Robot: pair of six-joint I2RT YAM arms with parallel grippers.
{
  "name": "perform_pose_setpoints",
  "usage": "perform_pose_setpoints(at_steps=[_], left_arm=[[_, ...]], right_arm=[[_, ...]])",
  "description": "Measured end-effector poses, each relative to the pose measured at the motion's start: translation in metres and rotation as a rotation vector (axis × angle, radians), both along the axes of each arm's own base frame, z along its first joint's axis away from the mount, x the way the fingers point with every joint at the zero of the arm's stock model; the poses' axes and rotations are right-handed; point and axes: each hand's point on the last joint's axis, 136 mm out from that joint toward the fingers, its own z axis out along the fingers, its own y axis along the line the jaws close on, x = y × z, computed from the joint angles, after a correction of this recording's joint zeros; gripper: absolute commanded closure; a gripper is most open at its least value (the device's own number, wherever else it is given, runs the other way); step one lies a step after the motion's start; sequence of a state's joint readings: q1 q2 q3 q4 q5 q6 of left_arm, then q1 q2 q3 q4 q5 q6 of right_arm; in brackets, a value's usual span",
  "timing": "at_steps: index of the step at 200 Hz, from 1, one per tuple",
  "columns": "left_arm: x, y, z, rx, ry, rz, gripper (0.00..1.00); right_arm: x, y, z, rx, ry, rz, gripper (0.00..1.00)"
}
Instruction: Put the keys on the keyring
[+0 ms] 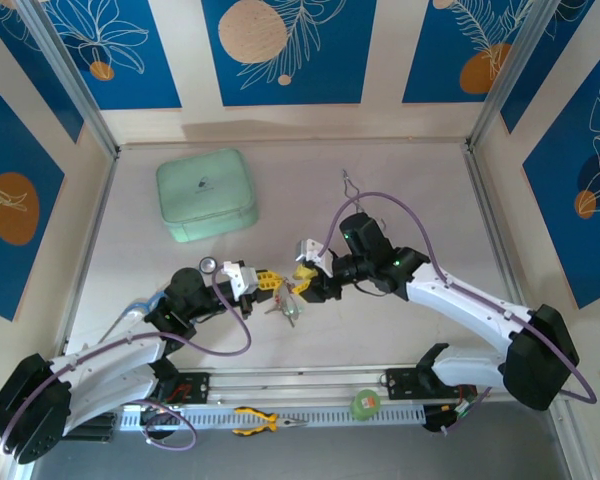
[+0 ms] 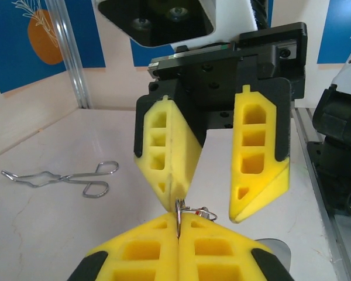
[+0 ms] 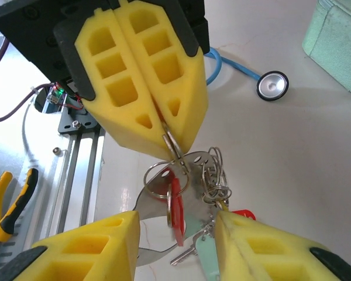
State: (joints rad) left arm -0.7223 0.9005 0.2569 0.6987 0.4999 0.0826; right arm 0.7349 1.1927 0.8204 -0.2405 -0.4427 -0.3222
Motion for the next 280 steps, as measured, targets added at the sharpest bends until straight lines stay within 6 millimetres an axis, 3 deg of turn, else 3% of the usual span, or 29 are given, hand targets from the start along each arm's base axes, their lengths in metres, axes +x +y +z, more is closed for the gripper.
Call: perform_pose_setpoints(at_steps=[47, 71, 81, 138, 155, 171, 228, 280], left_arm=[[0.001, 0.0, 0.001, -0.005, 0.005, 0.003, 1.0], [0.001, 0.0, 0.001, -0.013, 0.015, 0.003, 1.0], [0.001, 0.0, 0.002, -0.016, 0.016, 0.003, 1.0], [0.004, -0.003, 0.004, -0.053, 0.06, 0.004, 1.0], [0.004, -0.003, 0.004, -0.06, 0.068, 0.004, 1.0], [0.004, -0.003, 0.008, -0.072, 0.054, 0.003, 1.0], [0.001, -0.004, 0.012, -0.083, 0.041, -0.015, 1.0], [-0.001, -0.009, 0.007, -0.08, 0.053, -0.051, 1.0]], right_arm=[[0.0, 0.004, -0.003, 0.004, -0.004, -0.02, 0.69], [0.003, 0.006, -0.005, 0.002, 0.003, -0.035, 0.95], [0.004, 0.007, -0.006, 0.0, -0.004, -0.033, 1.0], [-0.002, 0.021, -0.02, -0.04, 0.001, 0.002, 1.0], [-0.002, 0.021, -0.02, -0.043, -0.002, -0.001, 0.79], [0.003, 0.018, -0.016, -0.036, -0.017, -0.018, 0.71], [0.014, -0.003, 0.02, 0.072, -0.089, -0.069, 0.71], [0.01, 0.005, 0.02, 0.102, -0.063, -0.025, 0.72]])
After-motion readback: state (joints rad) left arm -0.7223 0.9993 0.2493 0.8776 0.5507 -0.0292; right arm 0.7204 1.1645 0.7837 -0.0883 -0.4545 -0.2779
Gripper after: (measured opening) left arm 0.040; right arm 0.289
